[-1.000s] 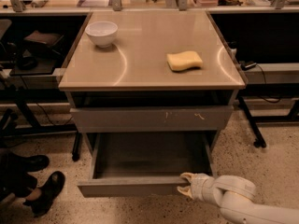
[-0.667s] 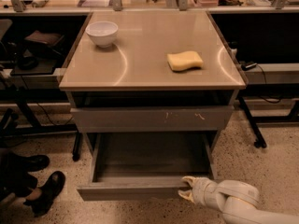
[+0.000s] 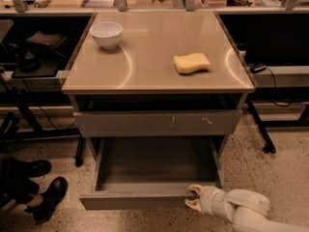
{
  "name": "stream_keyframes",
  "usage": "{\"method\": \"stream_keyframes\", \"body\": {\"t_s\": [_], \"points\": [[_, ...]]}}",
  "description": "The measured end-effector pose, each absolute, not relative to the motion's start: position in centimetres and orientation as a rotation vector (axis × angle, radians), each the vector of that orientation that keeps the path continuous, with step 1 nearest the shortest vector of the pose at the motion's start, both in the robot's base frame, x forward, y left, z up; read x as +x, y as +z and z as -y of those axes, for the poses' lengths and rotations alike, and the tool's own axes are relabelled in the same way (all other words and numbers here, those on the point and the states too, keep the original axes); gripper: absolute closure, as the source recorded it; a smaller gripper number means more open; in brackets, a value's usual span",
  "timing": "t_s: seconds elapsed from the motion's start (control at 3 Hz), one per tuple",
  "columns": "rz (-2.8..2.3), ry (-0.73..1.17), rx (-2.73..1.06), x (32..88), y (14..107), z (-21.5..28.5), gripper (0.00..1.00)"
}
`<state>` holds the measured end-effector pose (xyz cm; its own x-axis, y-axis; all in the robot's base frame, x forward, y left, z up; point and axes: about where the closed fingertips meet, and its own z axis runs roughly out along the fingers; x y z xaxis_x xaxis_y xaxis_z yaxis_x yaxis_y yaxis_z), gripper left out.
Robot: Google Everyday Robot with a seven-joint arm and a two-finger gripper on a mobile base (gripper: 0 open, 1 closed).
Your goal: Open middle drawer
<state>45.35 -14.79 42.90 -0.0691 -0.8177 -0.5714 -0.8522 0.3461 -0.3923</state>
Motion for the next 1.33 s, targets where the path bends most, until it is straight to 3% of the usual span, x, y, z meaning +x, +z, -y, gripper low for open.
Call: {"method": "stream_keyframes", "body": {"t_s": [1.33], "points": [[-1.874, 0.066, -1.456, 43.9, 42.9, 15.0, 1.00]]}}
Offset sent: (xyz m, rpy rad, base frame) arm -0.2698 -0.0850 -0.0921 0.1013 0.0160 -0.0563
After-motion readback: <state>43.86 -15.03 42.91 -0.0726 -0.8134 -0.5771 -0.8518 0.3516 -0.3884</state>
